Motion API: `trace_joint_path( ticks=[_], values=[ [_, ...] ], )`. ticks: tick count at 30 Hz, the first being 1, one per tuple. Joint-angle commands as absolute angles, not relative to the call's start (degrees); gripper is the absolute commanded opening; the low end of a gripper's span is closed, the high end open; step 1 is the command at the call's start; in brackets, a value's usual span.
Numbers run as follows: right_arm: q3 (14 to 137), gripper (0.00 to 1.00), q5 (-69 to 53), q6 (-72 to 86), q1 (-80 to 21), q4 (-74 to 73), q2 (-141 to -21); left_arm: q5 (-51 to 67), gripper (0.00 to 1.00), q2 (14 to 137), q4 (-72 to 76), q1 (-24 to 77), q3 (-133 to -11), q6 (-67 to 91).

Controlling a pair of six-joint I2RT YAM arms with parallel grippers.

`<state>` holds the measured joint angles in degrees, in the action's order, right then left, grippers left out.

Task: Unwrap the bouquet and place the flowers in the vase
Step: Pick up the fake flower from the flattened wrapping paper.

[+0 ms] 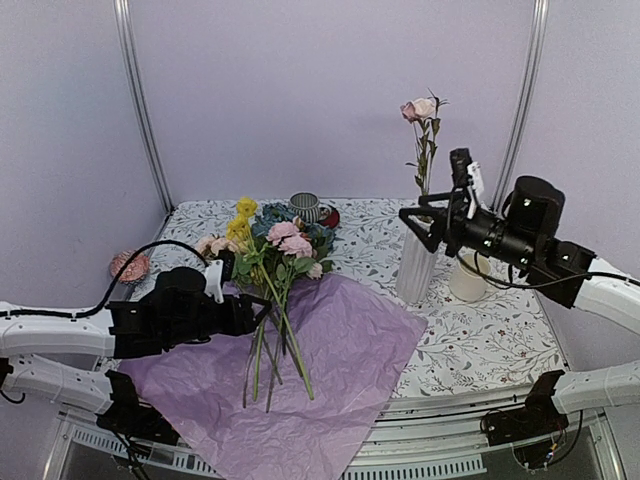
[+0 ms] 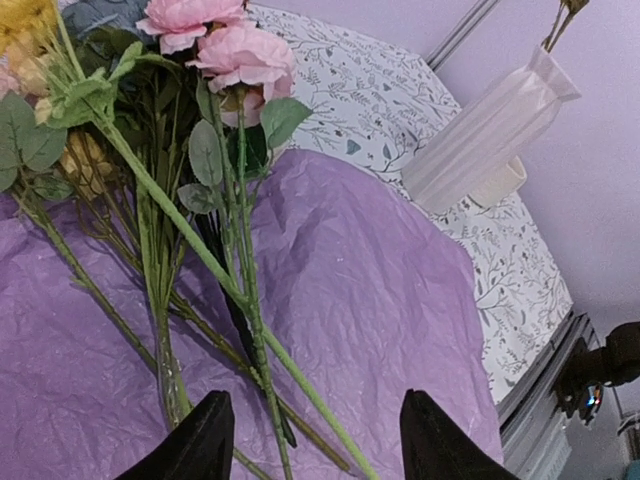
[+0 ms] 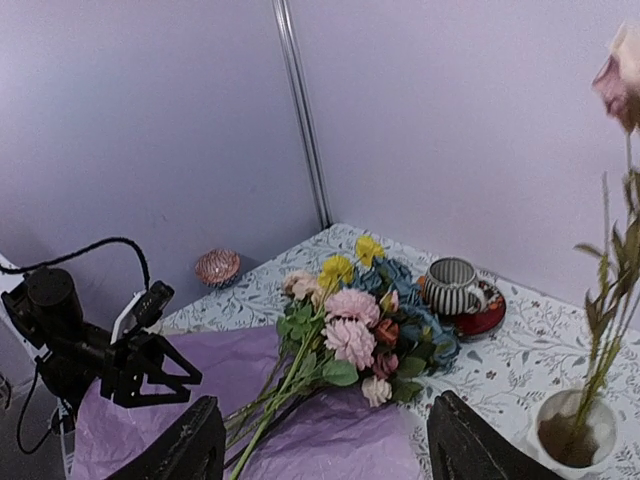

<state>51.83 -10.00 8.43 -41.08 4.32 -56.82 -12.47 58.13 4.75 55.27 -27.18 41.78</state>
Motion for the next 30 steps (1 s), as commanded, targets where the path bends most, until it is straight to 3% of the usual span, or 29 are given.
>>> trace_joint_path(
  ticks=[1, 6, 12, 17, 30],
  values=[
    [45.5, 0.73, -10.3, 6.9, -43.1, 15.8, -63.3, -8.0, 0.55, 63.3, 3.9, 53.3, -29.3, 42.1],
    [40.6, 0.75, -9.2, 5.3, -44.1, 25.2, -70.3, -5.3, 0.49, 71.7, 1.3, 53.0, -33.2, 41.3],
    [31.8, 0.76, -7.2, 4.1, -45.0, 39.2, -78.2, -3.6, 0.57, 76.7, 1.3, 53.1, -34.7, 39.8],
    [32.7, 0.77, -7.9, 5.9, -45.1, 41.6, -84.3, -3.9, 0.57, 77.5, -1.1, 53.1, -35.9, 39.5],
    [34.8, 0.78, -7.1, 5.3, -45.8, 40.5, -86.9, -3.3, 0.43, 81.7, -0.8, 53.1, -35.8, 40.9]
  ],
)
